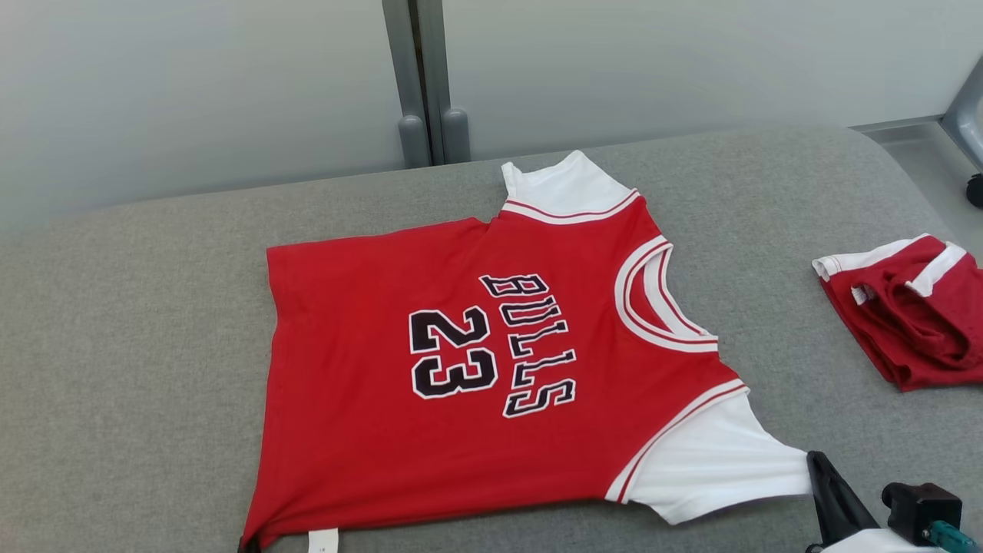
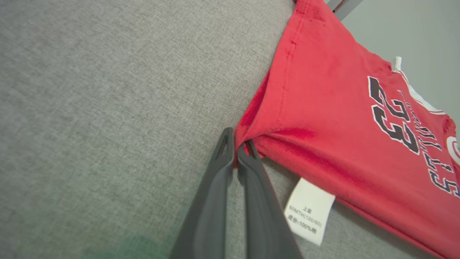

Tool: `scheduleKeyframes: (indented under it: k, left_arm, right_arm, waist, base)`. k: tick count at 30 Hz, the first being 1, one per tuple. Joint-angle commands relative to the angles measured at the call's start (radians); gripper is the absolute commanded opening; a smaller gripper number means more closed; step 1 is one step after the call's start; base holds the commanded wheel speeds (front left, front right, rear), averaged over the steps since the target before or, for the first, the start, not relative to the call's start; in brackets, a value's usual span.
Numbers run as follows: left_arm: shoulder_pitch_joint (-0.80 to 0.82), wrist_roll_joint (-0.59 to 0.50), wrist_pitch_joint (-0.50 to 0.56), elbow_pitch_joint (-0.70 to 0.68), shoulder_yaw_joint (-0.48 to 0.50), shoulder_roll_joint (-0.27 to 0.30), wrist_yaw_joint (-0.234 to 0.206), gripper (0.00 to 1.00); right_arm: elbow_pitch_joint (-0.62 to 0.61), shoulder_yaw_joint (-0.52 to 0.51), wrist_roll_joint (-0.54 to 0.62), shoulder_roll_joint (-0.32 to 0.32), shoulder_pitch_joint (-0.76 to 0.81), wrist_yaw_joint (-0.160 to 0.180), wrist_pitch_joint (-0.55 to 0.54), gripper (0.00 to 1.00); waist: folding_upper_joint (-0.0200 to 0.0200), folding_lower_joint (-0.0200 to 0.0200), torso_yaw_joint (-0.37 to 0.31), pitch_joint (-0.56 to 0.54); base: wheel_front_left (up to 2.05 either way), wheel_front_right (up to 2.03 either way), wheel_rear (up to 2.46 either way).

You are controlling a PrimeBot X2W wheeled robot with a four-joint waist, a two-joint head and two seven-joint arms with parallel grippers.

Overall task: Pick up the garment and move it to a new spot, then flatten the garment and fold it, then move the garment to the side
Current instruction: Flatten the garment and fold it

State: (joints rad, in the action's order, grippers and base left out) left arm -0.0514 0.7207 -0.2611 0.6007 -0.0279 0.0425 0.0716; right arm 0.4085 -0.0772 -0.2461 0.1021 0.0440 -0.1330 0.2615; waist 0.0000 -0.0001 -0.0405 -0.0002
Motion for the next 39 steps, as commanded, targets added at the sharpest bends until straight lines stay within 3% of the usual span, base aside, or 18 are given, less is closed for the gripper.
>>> scheduleKeyframes:
  k: [1,7,17,26,37,38,39]
  left_arm:
    - [-0.026,0.004,-0.005,-0.015,0.010,0.015,-0.011,0.00]
    - [-0.050,-0.064,-0.005,-0.111,-0.045,0.013,-0.012,0.00]
    - [0.091,-0.109,-0.004,-0.210,-0.104,0.012,-0.014,0.00]
    - [0.270,-0.133,-0.004,-0.184,-0.167,0.012,-0.045,0.00]
    - [0.389,-0.155,-0.004,-0.146,-0.174,0.012,-0.074,0.00]
    - [0.394,-0.158,-0.004,-0.145,-0.173,0.012,-0.079,0.00]
    - [0.399,-0.170,-0.004,-0.146,-0.171,0.012,-0.087,0.07]
  right_arm:
    - [-0.006,-0.011,0.004,0.007,0.019,0.004,0.005,0.00]
    - [-0.046,-0.017,-0.012,-0.005,-0.002,0.004,0.005,0.00]
    - [-0.077,-0.004,-0.048,-0.012,-0.185,0.003,0.005,0.00]
    - [0.000,0.034,-0.015,0.034,-0.398,0.003,0.005,0.00]
    - [0.107,0.068,0.006,0.036,-0.558,0.003,0.005,0.00]
    - [0.111,0.063,0.006,0.033,-0.565,0.003,0.005,0.19]
    - [0.113,0.060,0.008,0.030,-0.570,0.003,0.005,0.87]
  waist:
    - [0.0000,0.0001,0.003,-0.005]
    - [0.0000,0.0001,0.012,0.004]
    - [0.0000,0.0001,0.025,0.073]
    - [0.0000,0.0001,0.044,0.195]
    - [0.0000,0.0001,0.041,0.278]
    - [0.0000,0.0001,0.041,0.281]
    - [0.0000,0.0001,0.040,0.283]
  base:
    - [0.00,0.00,0.00]
    - [0.00,0.00,0.00]
    - [0.00,0.00,0.00]
    - [0.00,0.00,0.00]
    - [0.00,0.00,0.00]
    - [0.00,0.00,0.00]
    - [0.00,0.00,0.00]
